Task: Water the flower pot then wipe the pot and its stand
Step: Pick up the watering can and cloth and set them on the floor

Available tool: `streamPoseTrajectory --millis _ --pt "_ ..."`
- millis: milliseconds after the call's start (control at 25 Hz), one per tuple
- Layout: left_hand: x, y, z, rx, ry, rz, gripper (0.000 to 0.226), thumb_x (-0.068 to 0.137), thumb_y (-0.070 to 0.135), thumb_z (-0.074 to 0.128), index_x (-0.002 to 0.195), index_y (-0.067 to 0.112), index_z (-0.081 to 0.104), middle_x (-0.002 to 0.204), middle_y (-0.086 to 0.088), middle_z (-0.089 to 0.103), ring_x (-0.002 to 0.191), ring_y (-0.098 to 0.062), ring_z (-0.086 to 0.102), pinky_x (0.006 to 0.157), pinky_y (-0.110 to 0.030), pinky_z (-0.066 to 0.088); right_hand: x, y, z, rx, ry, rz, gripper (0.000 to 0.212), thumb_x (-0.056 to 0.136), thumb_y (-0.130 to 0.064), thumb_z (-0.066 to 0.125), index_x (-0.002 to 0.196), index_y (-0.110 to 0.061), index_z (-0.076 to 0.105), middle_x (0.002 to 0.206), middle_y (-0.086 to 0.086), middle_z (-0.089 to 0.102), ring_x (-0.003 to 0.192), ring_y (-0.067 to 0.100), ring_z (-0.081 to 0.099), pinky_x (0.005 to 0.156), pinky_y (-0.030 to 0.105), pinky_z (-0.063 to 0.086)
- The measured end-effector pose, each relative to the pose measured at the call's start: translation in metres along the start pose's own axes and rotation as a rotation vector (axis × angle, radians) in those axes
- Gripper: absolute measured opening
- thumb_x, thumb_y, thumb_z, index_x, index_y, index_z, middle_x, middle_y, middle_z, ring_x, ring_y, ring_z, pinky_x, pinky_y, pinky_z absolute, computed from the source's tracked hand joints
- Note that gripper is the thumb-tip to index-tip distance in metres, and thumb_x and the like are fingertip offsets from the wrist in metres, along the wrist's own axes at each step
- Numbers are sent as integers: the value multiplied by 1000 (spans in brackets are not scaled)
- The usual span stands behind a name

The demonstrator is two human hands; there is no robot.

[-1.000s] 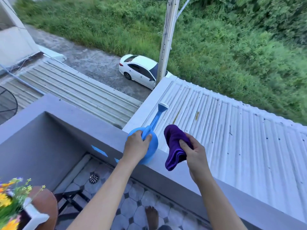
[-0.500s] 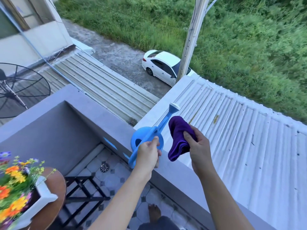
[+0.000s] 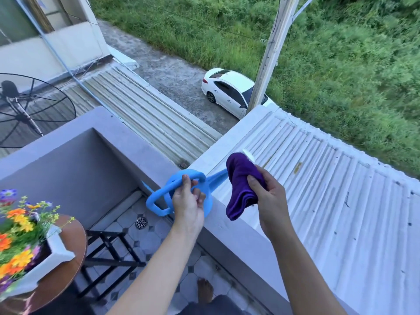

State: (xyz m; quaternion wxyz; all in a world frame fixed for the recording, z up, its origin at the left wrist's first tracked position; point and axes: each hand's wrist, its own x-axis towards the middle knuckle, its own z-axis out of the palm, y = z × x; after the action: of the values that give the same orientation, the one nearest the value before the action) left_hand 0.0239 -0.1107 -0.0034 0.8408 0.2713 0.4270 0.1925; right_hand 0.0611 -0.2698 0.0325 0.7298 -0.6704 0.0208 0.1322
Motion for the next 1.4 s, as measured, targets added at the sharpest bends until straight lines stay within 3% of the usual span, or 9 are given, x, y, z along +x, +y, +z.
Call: streamPoseTrajectory --millis 160,240,400,600,880,1040,1120,1240,1400 --pt "8 43 -48 219 94 53 22 95 31 59 80 15 54 66 2 39 47 -10 29 38 -22 25 1 -22 28 24 -180 -56 27 98 -5 59 121 -15 71 112 11 75 98 20 68 91 39 53" --pt "13 55 -72 376 124 85 19 92 30 62 84 15 53 64 3 34 49 -11 29 38 -21 28 1 -24 52 43 -252 -60 27 98 -4 60 121 -13 70 110 11 75 98 21 67 91 41 52" --pt "31 81 -132 544 157 60 17 89 18 66 84 15 50 67 3 40 55 -11 37 48 -23 34 -5 0 116 -9 -393 -10 27 95 -9 65 122 -12 70 106 8 76 92 19 67 81 34 52" --pt "79 107 -202 755 192 -57 15 86 12 64 82 12 50 74 -6 47 52 -16 39 47 -25 36 -11 58 191 -214 -488 13 26 95 -10 62 119 -13 70 104 2 76 90 10 67 82 22 52" --pt "200 69 -287 904 278 -90 25 77 14 75 80 11 50 72 -6 53 63 -25 50 51 -27 36 24 233 266 -447 -454 135 37 91 -22 60 127 -16 67 122 4 72 113 20 67 103 44 52" --pt "305 10 -343 1010 346 -57 23 78 10 73 92 7 55 82 -7 58 80 -28 60 64 -29 41 76 366 288 -505 -452 190 32 97 -10 61 128 -15 66 125 1 70 115 18 65 105 35 49" --pt "373 -22 -374 1026 394 -23 21 78 10 73 95 5 62 84 -12 64 85 -32 66 69 -34 49 109 441 303 -547 -482 171 33 96 -10 61 128 -16 66 126 3 70 115 19 65 105 36 49" --pt "462 -58 -416 1038 425 7 38 78 14 71 115 10 68 96 -11 70 91 -31 68 76 -32 53 154 529 331 -583 -512 106 34 95 -10 60 128 -12 66 122 7 72 111 22 67 103 40 51" --pt "569 -85 -464 1113 447 28 36 79 17 70 114 8 68 100 -13 69 86 -30 67 71 -31 51 210 617 377 -593 -580 28 33 95 -8 58 126 -13 68 113 5 74 104 21 68 97 33 54"
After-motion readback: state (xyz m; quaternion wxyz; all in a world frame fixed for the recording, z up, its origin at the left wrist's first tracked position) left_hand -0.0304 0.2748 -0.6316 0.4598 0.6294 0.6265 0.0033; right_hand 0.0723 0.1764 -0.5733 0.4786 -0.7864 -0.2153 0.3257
